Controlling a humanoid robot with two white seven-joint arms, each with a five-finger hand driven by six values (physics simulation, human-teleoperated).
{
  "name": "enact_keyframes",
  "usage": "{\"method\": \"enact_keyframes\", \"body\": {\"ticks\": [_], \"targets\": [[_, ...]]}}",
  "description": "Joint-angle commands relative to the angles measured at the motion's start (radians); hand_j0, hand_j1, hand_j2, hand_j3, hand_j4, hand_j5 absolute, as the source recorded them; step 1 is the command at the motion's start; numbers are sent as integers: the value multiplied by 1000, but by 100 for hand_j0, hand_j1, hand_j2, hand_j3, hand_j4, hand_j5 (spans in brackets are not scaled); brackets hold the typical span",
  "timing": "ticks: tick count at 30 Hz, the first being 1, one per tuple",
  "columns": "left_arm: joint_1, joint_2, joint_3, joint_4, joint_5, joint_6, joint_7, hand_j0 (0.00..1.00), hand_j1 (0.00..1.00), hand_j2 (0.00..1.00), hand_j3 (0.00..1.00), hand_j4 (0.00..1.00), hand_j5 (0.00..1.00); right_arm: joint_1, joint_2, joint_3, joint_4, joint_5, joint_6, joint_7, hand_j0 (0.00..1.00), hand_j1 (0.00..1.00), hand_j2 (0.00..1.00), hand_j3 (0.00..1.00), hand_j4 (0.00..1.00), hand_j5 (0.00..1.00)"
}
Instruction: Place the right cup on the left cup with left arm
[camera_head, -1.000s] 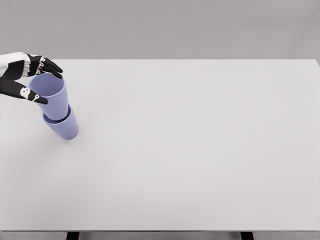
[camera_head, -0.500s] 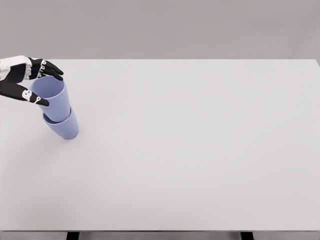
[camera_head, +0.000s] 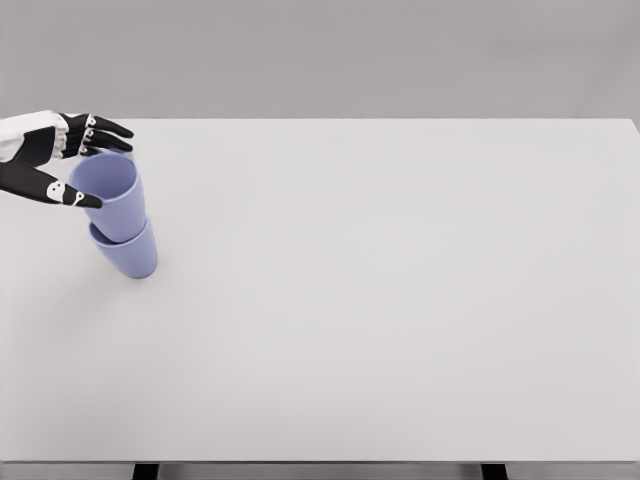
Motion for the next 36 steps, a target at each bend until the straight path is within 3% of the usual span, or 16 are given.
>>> {"method": "enact_keyframes", "body": {"ticks": [1, 12, 14, 16, 36], "targets": [[0, 3, 1, -1, 5, -5, 0, 85, 85, 85, 85, 85, 85, 0, 0, 0, 0, 0, 0, 0, 100, 100, 100, 100, 100, 100], [0, 3, 1, -4, 5, -7, 0, 87, 87, 87, 87, 87, 87, 0, 0, 0, 0, 0, 0, 0, 100, 100, 100, 100, 100, 100], [0, 5, 1, -7, 5, -7, 0, 90, 90, 90, 90, 90, 90, 0, 0, 0, 0, 0, 0, 0, 100, 100, 100, 100, 100, 100], [0, 5, 3, -8, 6, -7, 0, 100, 100, 100, 100, 100, 100, 0, 0, 0, 0, 0, 0, 0, 100, 100, 100, 100, 100, 100], [-2, 44, 33, -48, 33, 3, 0, 100, 100, 100, 100, 100, 100, 0, 0, 0, 0, 0, 0, 0, 100, 100, 100, 100, 100, 100]]}}
